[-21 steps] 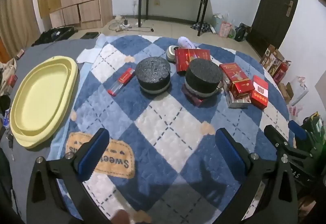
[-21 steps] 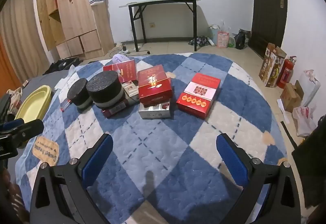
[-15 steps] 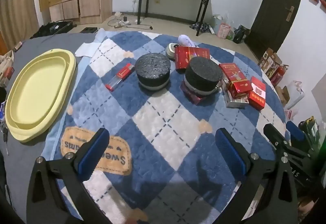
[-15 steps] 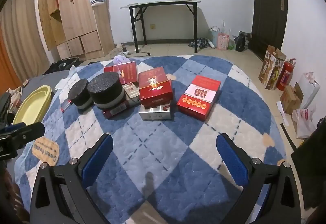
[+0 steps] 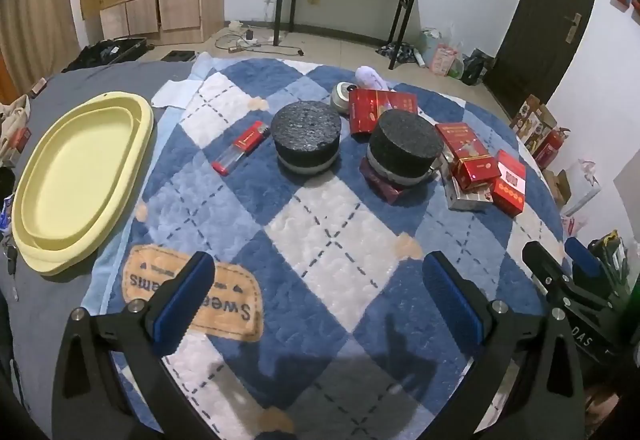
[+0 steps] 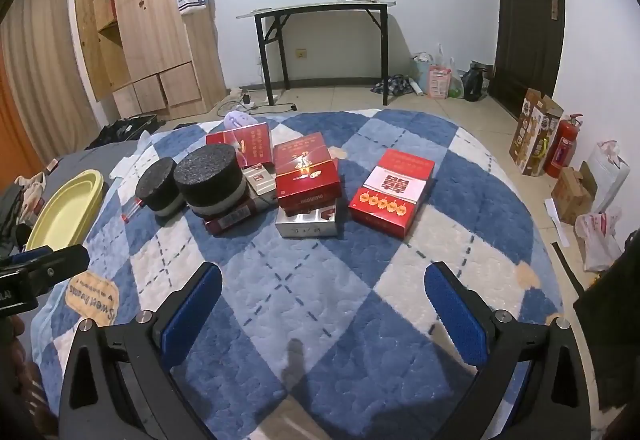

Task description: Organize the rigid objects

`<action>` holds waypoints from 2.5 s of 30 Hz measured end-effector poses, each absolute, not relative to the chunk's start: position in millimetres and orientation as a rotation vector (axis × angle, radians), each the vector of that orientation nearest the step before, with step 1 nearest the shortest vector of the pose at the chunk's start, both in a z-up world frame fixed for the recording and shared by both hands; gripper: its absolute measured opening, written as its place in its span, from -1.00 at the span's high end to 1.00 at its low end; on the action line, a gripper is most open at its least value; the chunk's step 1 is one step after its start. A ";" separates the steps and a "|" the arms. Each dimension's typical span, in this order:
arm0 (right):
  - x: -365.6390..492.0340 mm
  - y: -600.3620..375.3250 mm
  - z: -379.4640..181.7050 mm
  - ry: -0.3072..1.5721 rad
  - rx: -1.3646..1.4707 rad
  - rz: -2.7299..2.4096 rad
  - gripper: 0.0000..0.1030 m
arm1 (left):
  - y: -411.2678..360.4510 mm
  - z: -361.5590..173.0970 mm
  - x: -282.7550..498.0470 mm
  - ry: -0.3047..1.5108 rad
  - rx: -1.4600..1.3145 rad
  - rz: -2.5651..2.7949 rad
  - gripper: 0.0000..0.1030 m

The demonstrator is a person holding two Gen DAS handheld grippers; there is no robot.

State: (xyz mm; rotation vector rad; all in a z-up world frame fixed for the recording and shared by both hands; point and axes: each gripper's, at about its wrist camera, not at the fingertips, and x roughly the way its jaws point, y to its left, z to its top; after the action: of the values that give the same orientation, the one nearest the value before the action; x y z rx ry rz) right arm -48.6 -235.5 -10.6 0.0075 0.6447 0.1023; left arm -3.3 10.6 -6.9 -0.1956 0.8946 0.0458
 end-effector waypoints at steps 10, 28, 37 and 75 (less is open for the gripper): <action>-48.7 -235.3 -11.2 0.644 0.005 0.102 -0.99 | 7.2 -6.2 -3.7 0.897 -0.188 0.055 -1.00; -47.8 -233.4 -12.9 0.649 -0.006 0.108 -0.99 | 9.3 -5.3 -6.1 0.876 -0.192 0.025 -1.00; -47.6 -233.3 -13.7 0.651 -0.004 0.108 -0.99 | 10.5 -4.6 -6.5 0.868 -0.188 0.009 -1.00; -45.1 -234.8 -17.5 0.671 -0.001 0.106 -0.99 | 15.7 -14.7 -10.2 0.904 -0.189 0.016 -1.00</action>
State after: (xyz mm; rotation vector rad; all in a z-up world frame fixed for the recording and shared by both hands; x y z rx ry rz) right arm -45.1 -234.8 -17.5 -0.0010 0.6708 0.1056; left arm -10.2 15.7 -14.7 -0.1892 0.9038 0.0162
